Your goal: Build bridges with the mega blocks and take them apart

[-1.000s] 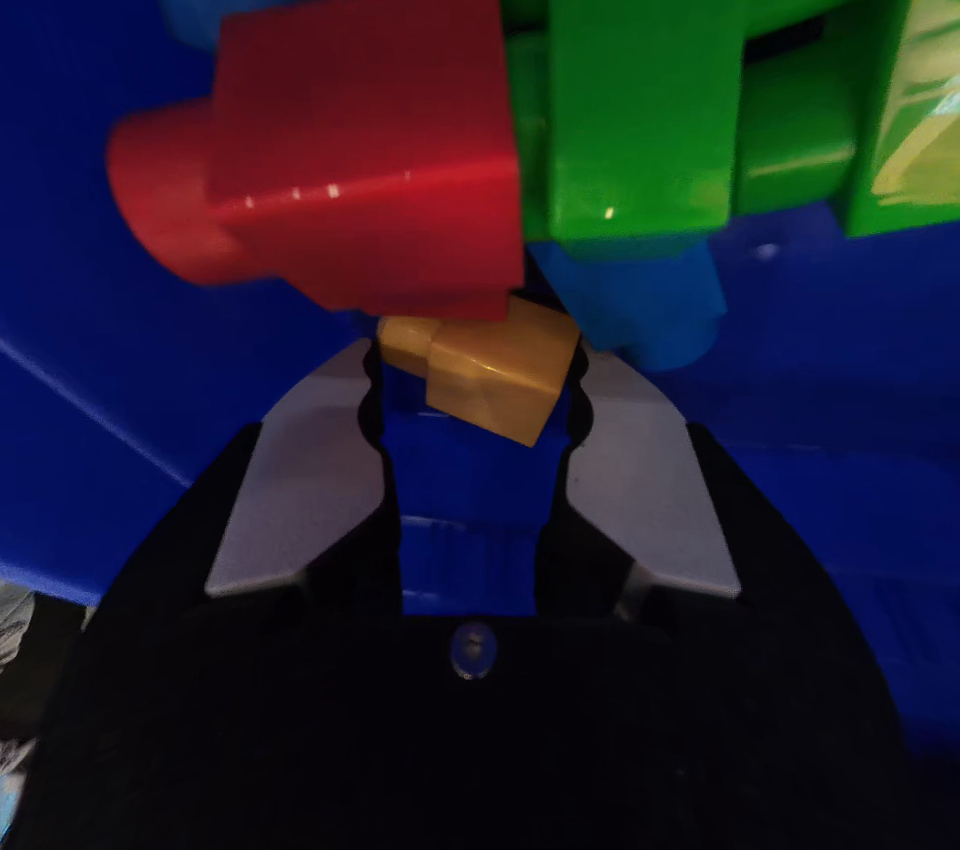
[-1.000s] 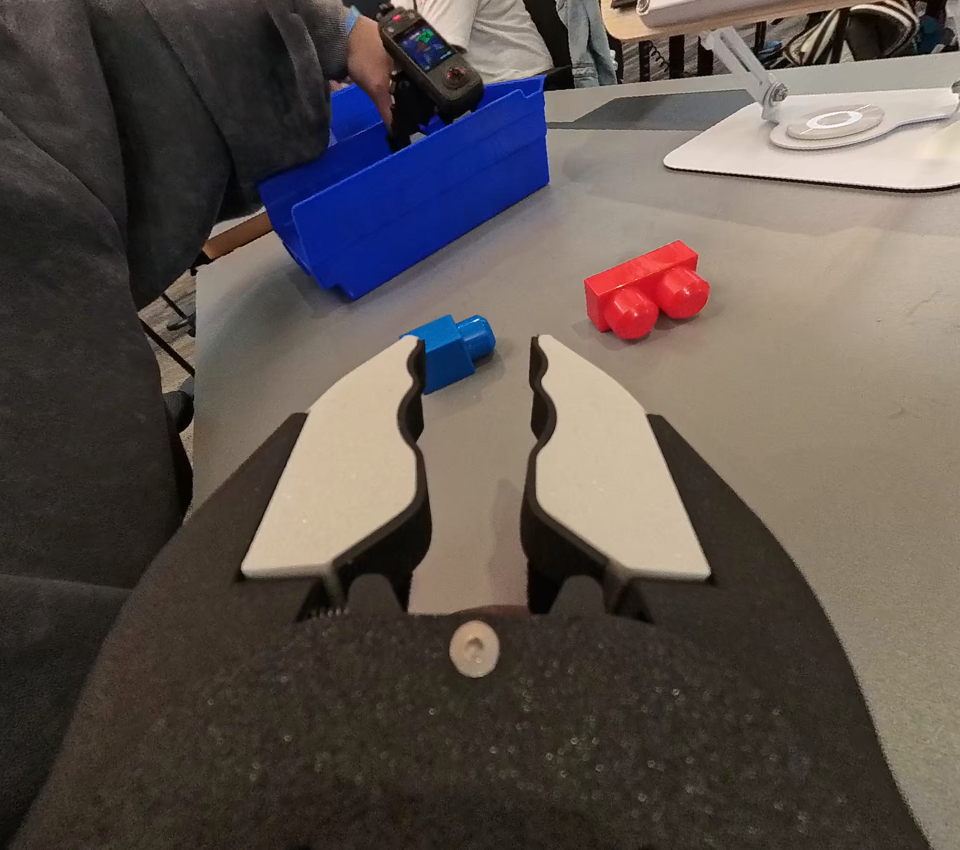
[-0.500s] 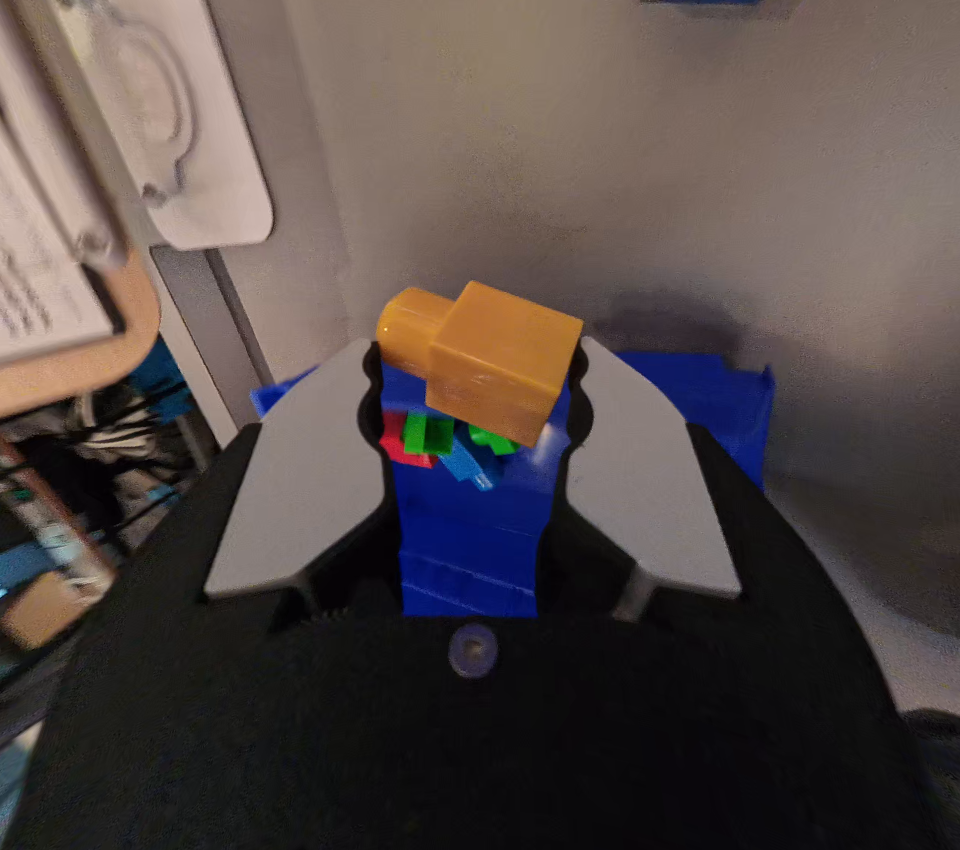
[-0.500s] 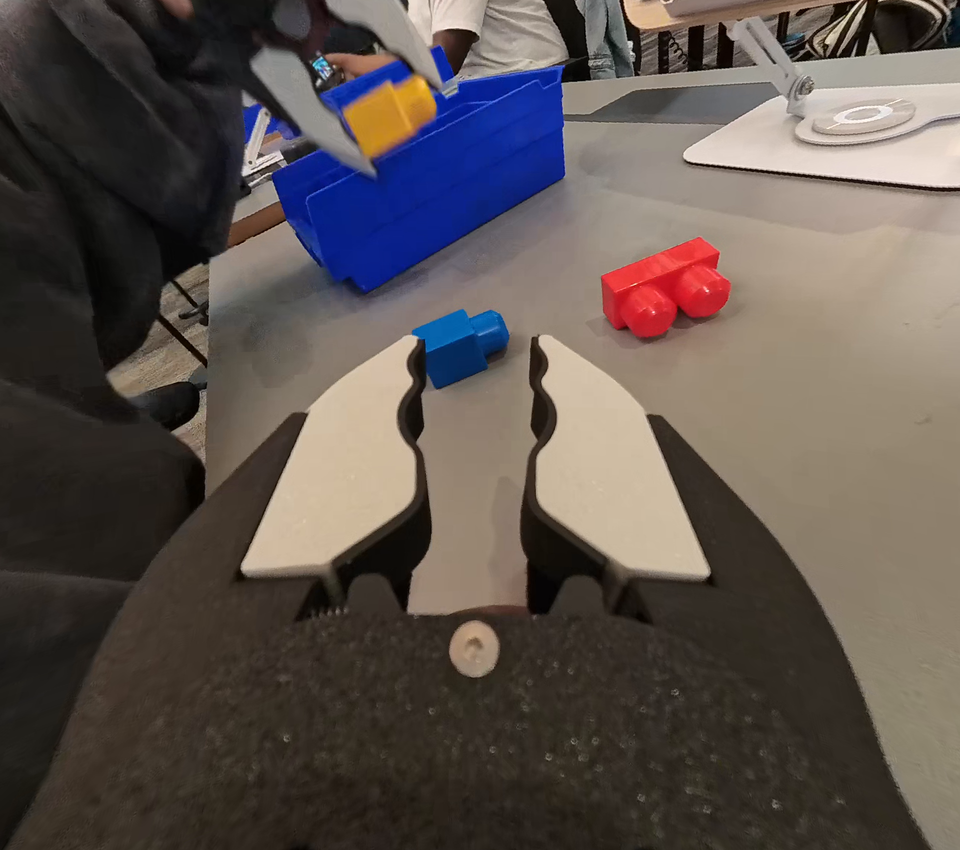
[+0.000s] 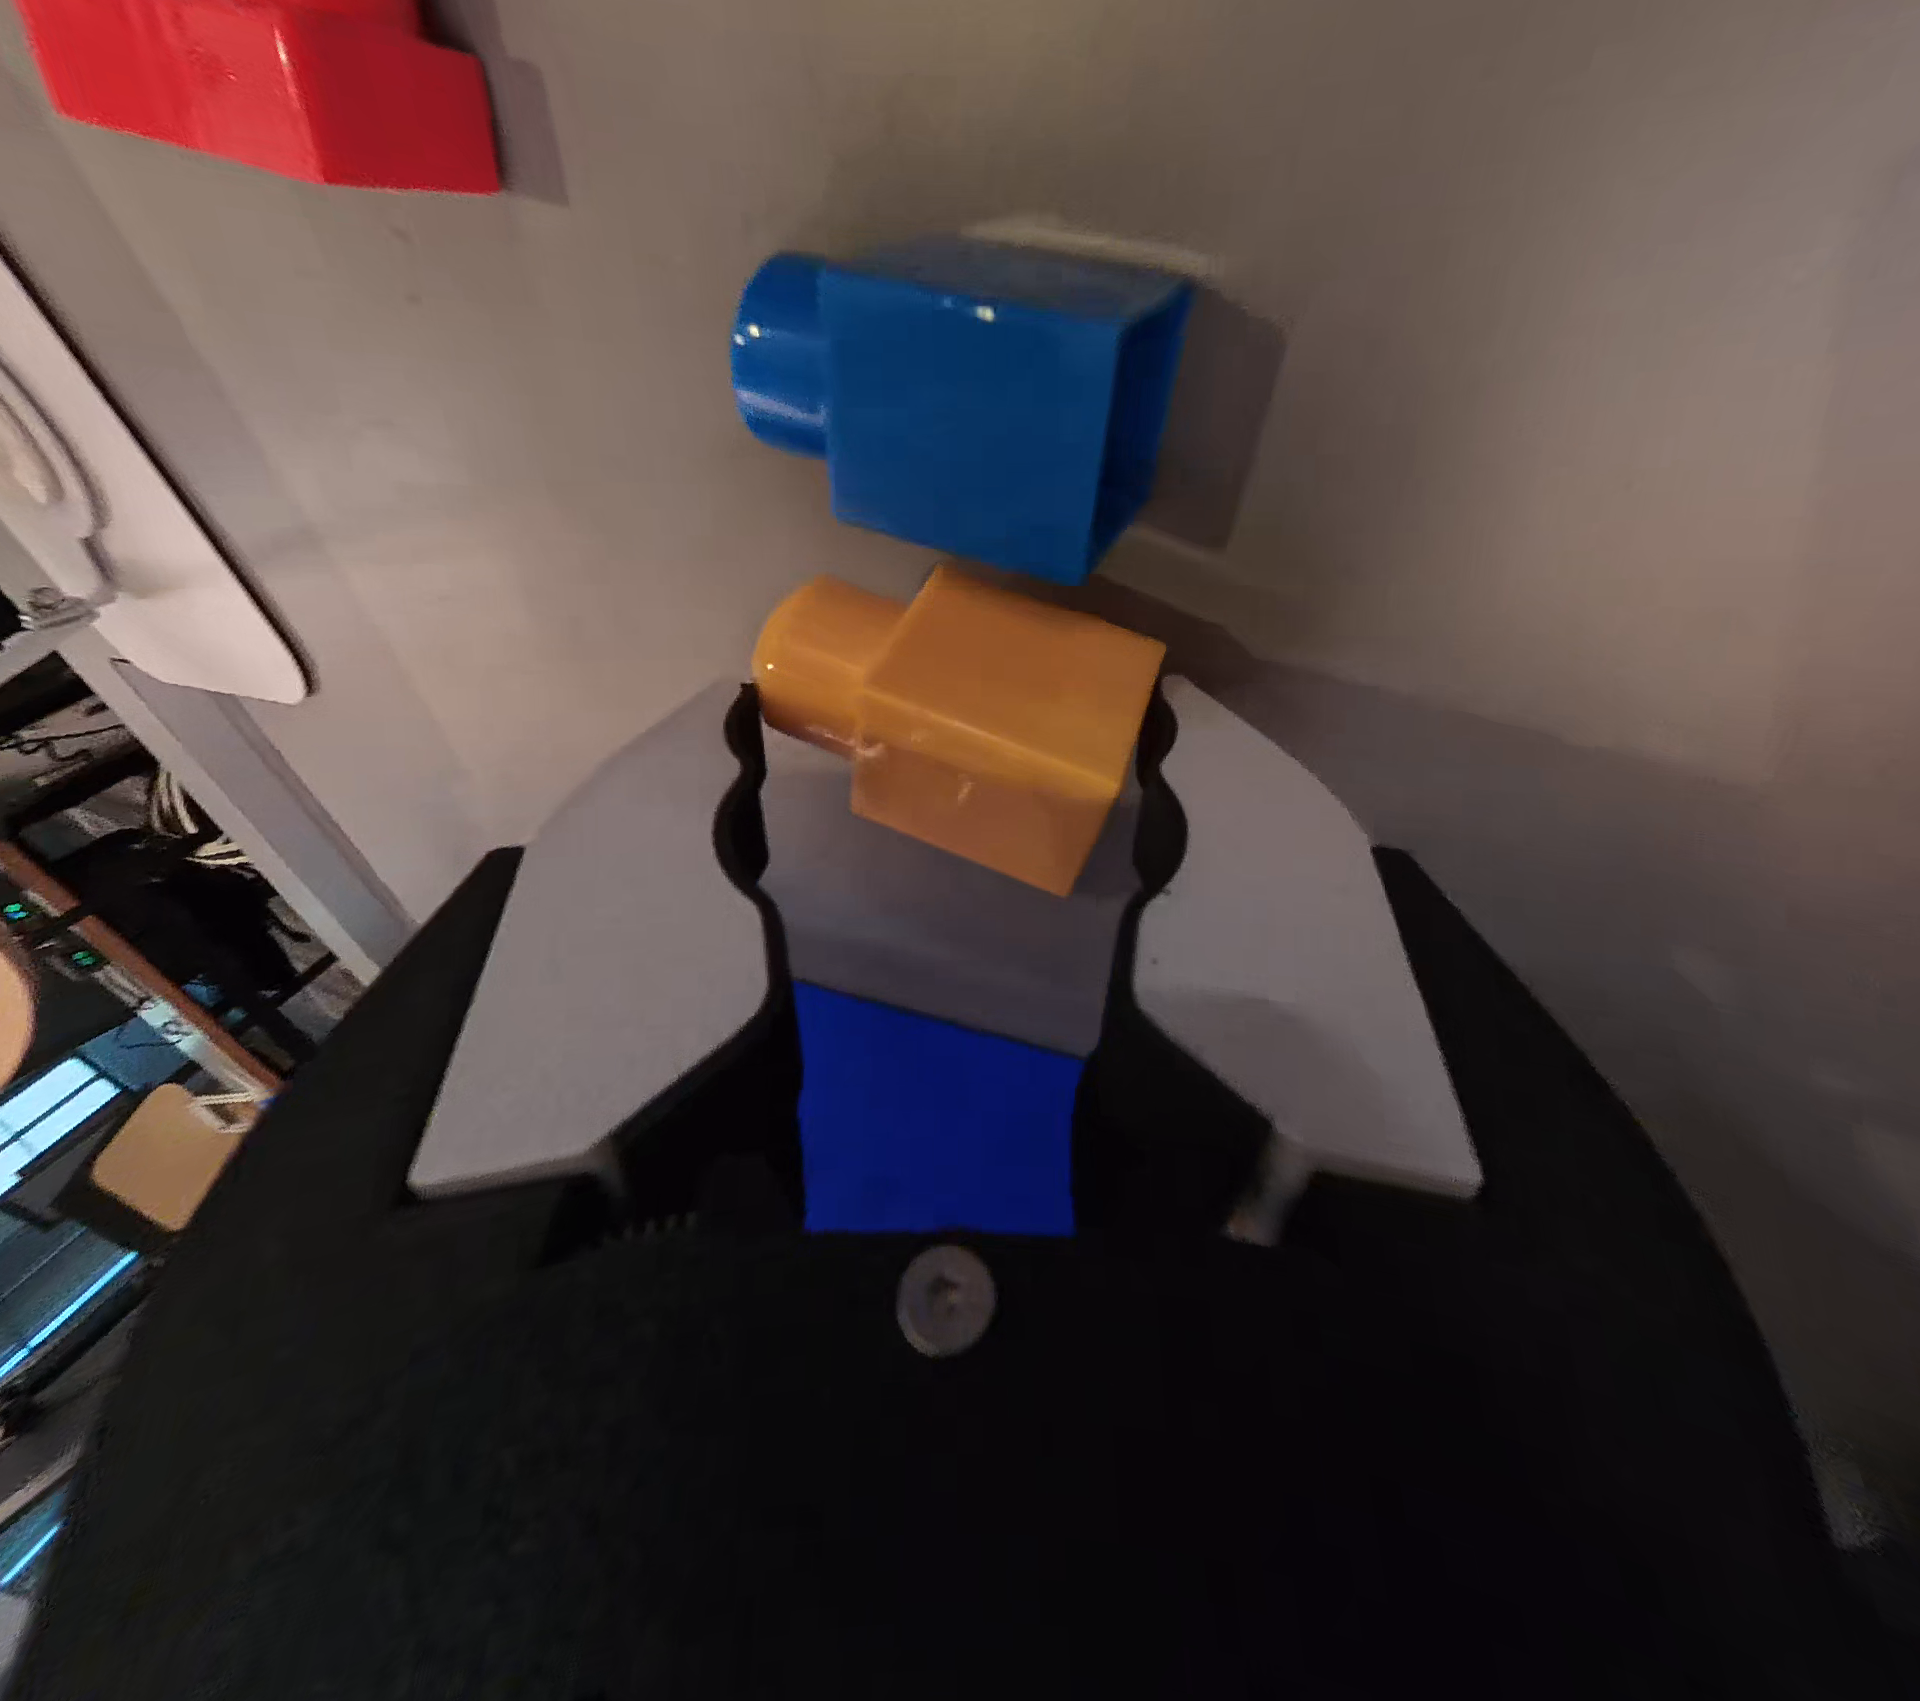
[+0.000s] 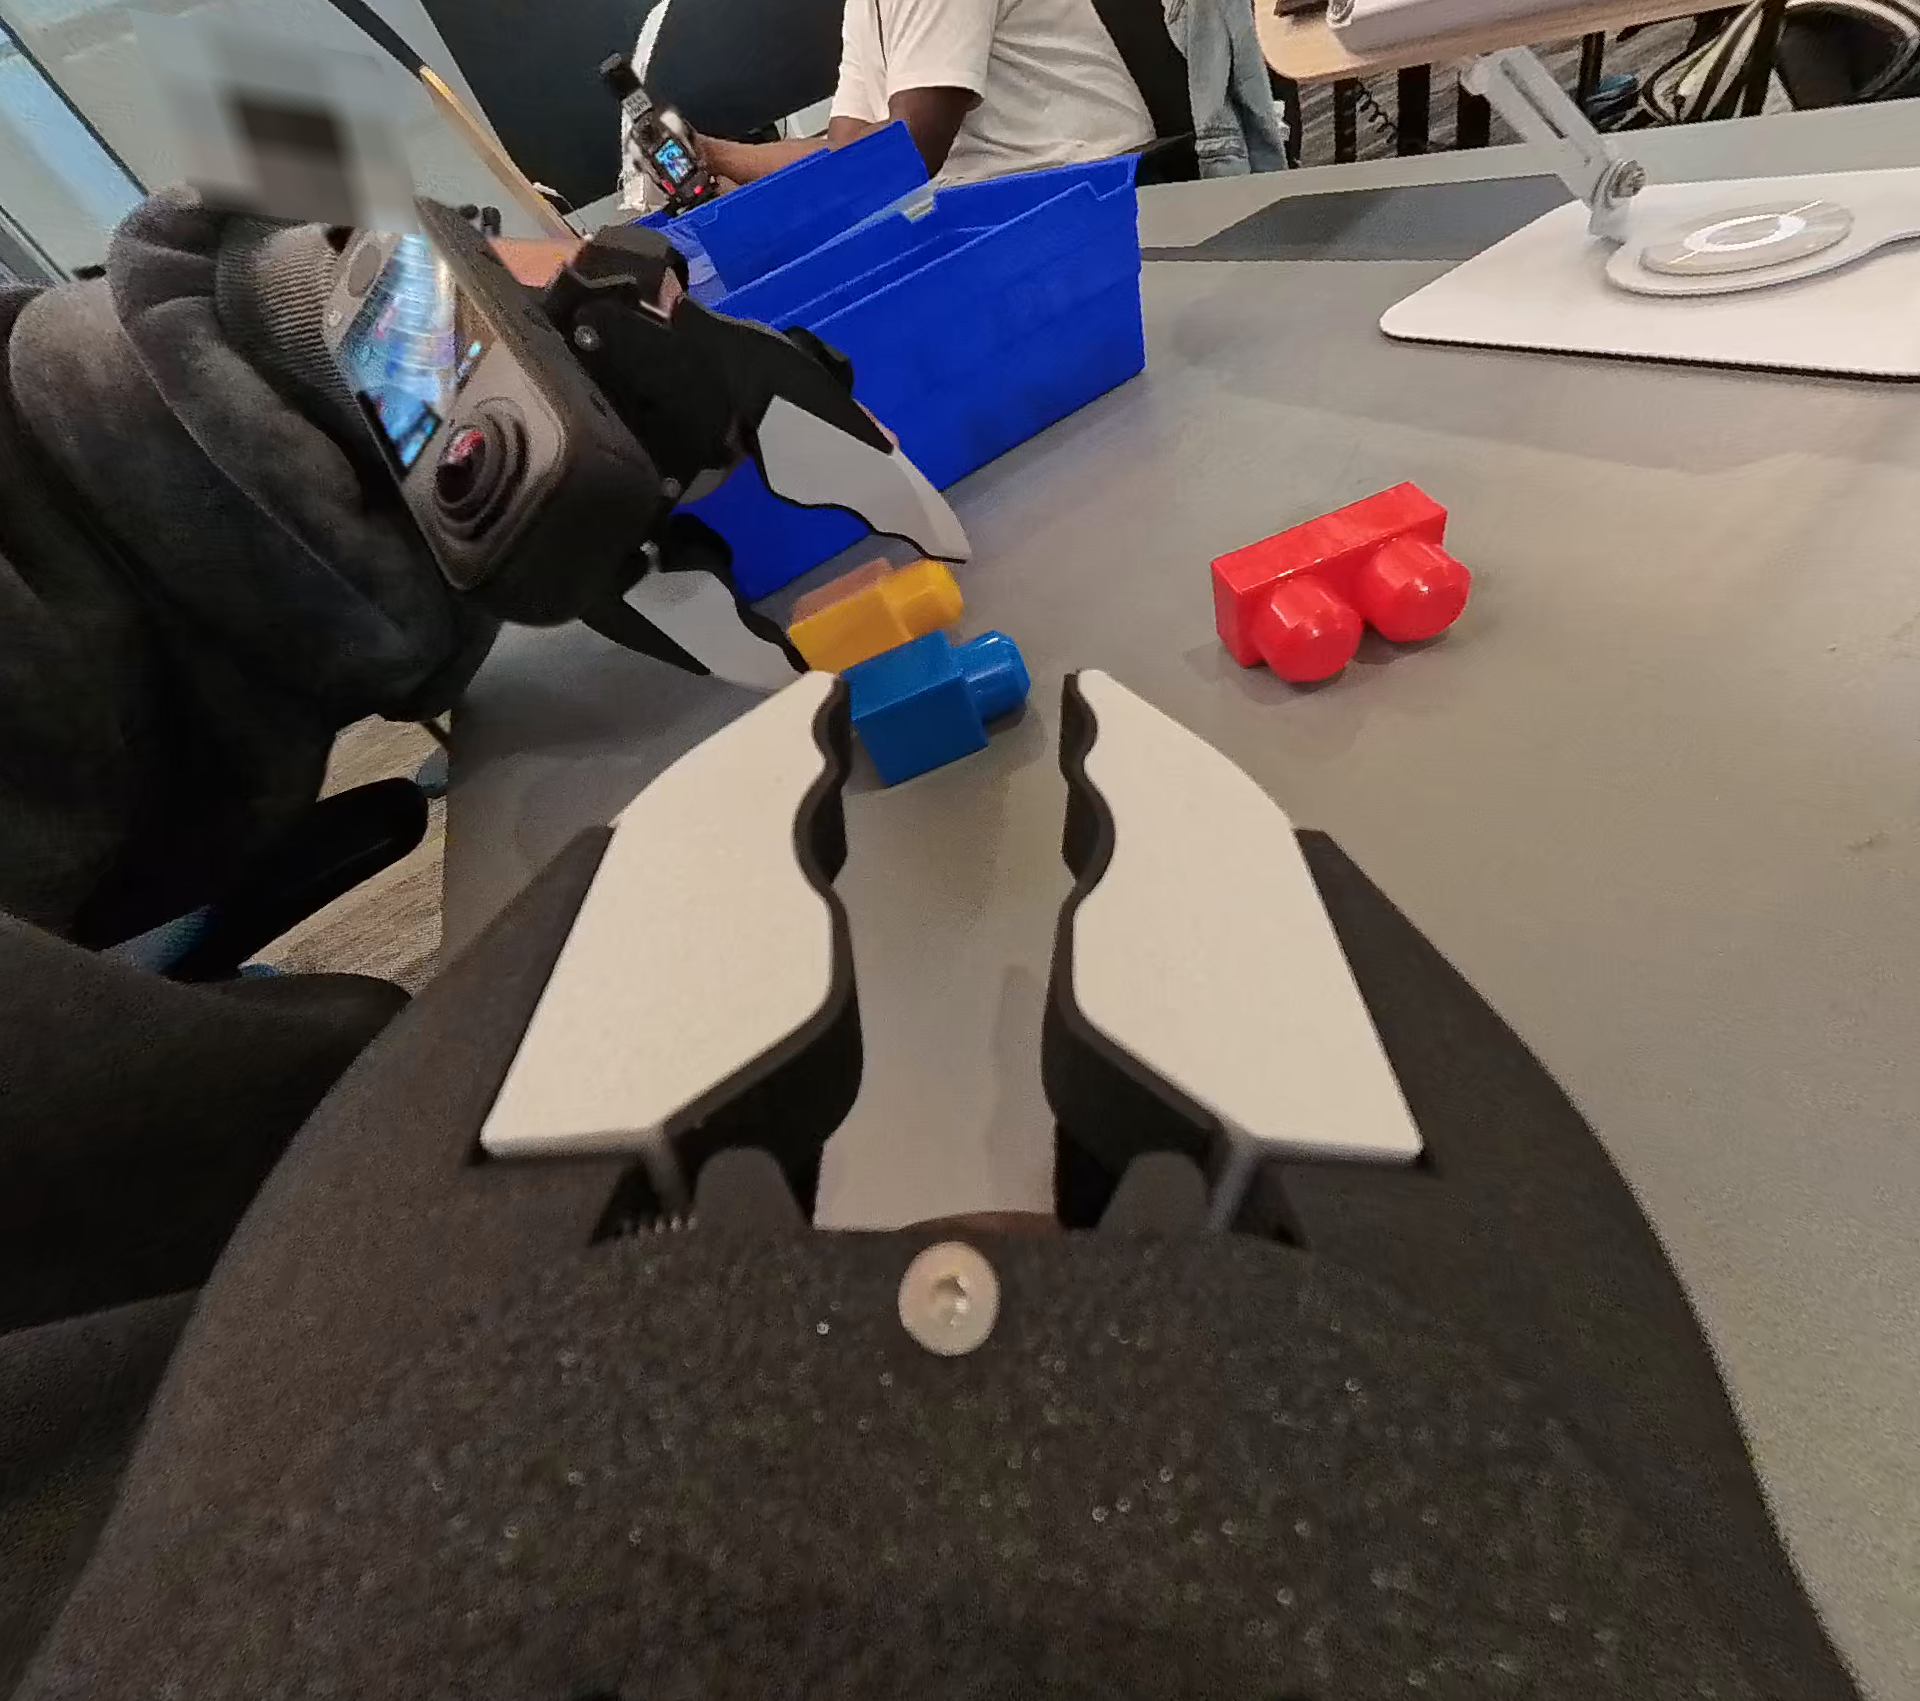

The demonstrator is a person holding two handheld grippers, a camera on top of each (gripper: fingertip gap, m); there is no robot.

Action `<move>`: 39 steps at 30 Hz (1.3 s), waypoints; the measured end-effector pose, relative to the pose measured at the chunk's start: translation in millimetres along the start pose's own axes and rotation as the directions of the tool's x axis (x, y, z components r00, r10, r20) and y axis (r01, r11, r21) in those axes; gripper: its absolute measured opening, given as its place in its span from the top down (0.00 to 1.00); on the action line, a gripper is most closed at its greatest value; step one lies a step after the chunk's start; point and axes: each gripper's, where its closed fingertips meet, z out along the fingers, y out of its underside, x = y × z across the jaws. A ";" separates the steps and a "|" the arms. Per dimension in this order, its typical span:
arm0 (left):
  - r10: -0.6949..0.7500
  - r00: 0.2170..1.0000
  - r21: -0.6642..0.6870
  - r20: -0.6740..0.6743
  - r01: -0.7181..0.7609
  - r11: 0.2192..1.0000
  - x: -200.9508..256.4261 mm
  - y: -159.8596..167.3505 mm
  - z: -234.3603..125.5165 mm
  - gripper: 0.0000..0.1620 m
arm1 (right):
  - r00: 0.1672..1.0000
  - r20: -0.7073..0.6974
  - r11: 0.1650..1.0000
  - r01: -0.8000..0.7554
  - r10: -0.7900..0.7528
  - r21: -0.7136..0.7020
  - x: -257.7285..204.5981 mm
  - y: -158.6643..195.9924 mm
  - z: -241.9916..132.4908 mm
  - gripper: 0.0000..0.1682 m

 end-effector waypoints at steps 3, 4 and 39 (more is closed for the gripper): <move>0.019 1.000 -0.012 0.019 -0.019 1.000 -3.0 -6.5 0.1 0.57 | 1.000 0.007 1.000 -0.010 0.010 0.001 0.2 -0.2 -0.2 0.77; 0.019 0.999 -0.014 0.025 -0.019 1.000 -4.8 -8.8 0.5 0.57 | 1.000 0.010 1.000 -0.013 0.013 0.003 0.1 -0.3 -0.5 0.77; -0.972 0.231 0.172 -0.035 0.960 0.222 -13.7 -13.4 13.9 0.37 | 0.994 0.053 0.995 -0.093 0.092 0.026 0.3 -2.3 -5.6 0.77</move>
